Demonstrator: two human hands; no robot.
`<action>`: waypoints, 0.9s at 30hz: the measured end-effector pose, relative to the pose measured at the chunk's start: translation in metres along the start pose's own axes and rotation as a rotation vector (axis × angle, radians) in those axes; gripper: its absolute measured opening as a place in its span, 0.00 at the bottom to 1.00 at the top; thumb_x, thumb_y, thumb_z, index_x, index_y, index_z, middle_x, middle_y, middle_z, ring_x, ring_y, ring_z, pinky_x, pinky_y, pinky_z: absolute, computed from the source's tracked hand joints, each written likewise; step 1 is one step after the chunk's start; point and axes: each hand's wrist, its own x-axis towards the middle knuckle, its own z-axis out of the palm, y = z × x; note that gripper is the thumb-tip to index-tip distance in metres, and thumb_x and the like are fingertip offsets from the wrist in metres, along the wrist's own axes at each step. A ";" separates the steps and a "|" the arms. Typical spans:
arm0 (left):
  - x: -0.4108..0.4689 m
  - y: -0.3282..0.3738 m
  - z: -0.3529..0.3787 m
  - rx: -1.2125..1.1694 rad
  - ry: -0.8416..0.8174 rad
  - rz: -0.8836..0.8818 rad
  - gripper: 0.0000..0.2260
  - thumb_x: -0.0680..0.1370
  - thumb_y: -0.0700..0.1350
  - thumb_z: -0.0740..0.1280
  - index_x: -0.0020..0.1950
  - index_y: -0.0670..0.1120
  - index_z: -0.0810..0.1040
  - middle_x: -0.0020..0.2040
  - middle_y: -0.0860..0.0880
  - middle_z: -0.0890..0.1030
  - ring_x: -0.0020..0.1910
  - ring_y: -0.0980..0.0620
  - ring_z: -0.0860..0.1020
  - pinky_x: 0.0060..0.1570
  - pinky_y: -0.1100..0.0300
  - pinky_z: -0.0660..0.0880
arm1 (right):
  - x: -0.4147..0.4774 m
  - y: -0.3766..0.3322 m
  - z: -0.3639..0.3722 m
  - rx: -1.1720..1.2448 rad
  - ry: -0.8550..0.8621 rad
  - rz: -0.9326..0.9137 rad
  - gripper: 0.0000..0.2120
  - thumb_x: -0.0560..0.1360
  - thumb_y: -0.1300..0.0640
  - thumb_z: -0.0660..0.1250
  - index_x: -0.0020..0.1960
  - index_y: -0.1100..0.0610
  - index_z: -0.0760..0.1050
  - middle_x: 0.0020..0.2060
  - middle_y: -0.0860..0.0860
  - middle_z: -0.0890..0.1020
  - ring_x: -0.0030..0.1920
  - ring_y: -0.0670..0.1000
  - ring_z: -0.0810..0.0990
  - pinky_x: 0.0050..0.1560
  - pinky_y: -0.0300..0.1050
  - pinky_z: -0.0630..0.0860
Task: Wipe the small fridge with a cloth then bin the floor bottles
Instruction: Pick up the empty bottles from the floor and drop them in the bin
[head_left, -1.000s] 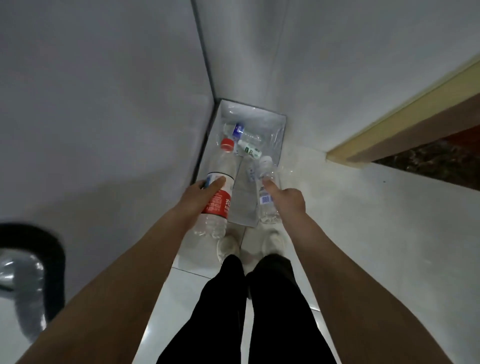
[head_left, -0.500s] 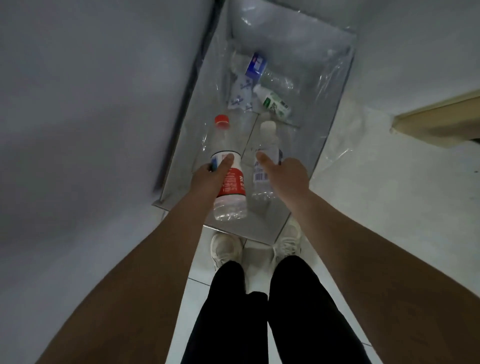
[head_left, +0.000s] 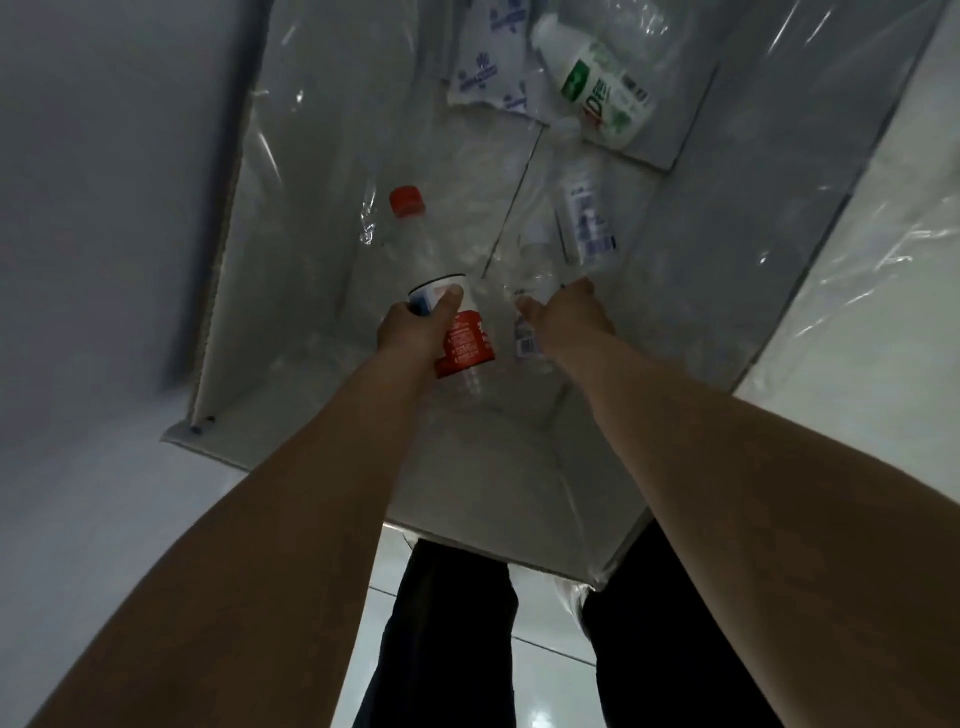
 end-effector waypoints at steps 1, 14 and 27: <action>0.005 -0.003 0.002 0.005 0.002 -0.002 0.34 0.64 0.64 0.71 0.59 0.41 0.76 0.54 0.42 0.80 0.49 0.44 0.81 0.52 0.47 0.78 | 0.004 0.001 0.004 0.023 0.004 0.029 0.27 0.78 0.46 0.61 0.67 0.63 0.60 0.65 0.61 0.71 0.65 0.61 0.69 0.59 0.51 0.69; 0.006 0.007 -0.003 0.158 0.070 0.031 0.28 0.72 0.50 0.71 0.64 0.35 0.68 0.63 0.39 0.75 0.59 0.43 0.76 0.57 0.55 0.74 | 0.002 -0.002 0.006 0.188 0.111 0.092 0.31 0.75 0.45 0.64 0.68 0.64 0.60 0.66 0.60 0.69 0.63 0.59 0.71 0.59 0.50 0.72; -0.166 0.088 -0.081 -0.068 -0.068 0.324 0.16 0.73 0.40 0.71 0.58 0.47 0.71 0.55 0.48 0.76 0.52 0.53 0.75 0.55 0.58 0.72 | -0.170 -0.025 -0.092 0.434 0.259 -0.274 0.23 0.74 0.52 0.68 0.64 0.61 0.68 0.56 0.53 0.74 0.58 0.51 0.73 0.41 0.33 0.62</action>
